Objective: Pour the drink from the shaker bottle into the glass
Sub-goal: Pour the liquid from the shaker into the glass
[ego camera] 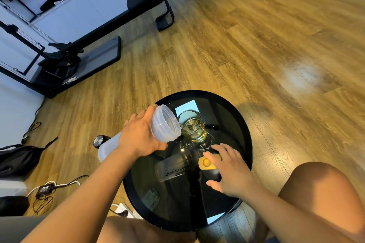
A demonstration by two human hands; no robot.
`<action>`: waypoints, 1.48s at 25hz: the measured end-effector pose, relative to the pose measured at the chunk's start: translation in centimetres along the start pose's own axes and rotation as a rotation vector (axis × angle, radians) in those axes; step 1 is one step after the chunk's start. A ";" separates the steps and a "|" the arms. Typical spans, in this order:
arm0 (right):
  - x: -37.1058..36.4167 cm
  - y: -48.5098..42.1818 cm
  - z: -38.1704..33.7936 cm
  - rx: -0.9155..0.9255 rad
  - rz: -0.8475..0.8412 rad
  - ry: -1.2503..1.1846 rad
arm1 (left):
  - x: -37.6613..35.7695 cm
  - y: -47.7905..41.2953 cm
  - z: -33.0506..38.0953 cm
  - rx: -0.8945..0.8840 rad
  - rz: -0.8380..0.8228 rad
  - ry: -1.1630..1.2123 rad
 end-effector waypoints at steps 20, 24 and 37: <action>0.1 0.1 -0.1 -0.003 -0.009 -0.003 | 0.0 -0.1 -0.1 -0.017 0.004 -0.027; 0.2 0.0 -0.1 0.011 0.003 0.000 | 0.0 -0.1 0.0 -0.007 0.009 -0.031; 0.0 0.0 0.0 0.003 -0.003 0.003 | -0.1 -0.2 -0.1 -0.009 0.026 -0.044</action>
Point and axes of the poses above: each hand's wrist, its own y-axis away from the middle knuckle, its own x-axis out of the back of the hand, z = x × y, the point moved 4 cm from there along -y, towards the middle knuckle, and after that the axes turned 10 degrees about -y, right-handed, at the moved point
